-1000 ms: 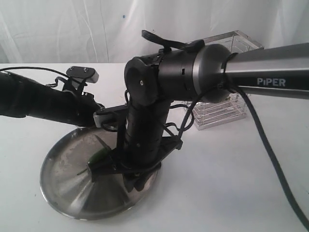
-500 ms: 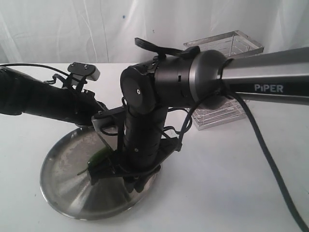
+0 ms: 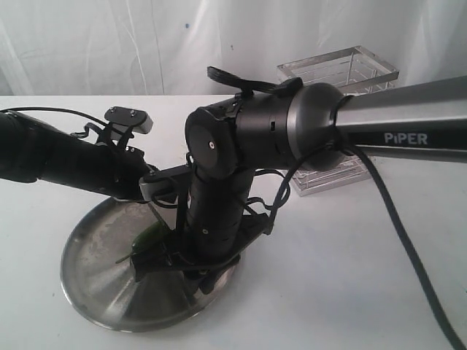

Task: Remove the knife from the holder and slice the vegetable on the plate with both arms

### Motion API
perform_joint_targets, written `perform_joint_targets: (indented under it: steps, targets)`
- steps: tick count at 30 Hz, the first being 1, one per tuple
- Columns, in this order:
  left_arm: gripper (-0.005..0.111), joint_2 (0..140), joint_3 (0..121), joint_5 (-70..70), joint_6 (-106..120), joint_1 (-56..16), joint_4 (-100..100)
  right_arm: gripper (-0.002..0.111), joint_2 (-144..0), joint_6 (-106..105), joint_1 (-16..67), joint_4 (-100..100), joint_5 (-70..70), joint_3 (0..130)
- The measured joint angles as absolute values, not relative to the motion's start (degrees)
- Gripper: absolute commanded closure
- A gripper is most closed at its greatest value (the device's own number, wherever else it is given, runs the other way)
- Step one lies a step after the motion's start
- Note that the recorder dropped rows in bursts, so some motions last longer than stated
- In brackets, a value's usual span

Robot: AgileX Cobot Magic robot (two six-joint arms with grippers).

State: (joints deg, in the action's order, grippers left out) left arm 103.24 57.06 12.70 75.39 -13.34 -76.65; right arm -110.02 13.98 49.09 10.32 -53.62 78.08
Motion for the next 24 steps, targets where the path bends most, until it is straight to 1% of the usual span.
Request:
perform_joint_targets:
  steps: [24]
  targets:
    - [0.107, 103.2, 57.1, 10.7, 75.4, -13.3, -76.6, 0.108, -110.0, 12.6, 49.1, 10.3, -53.5, 77.6]
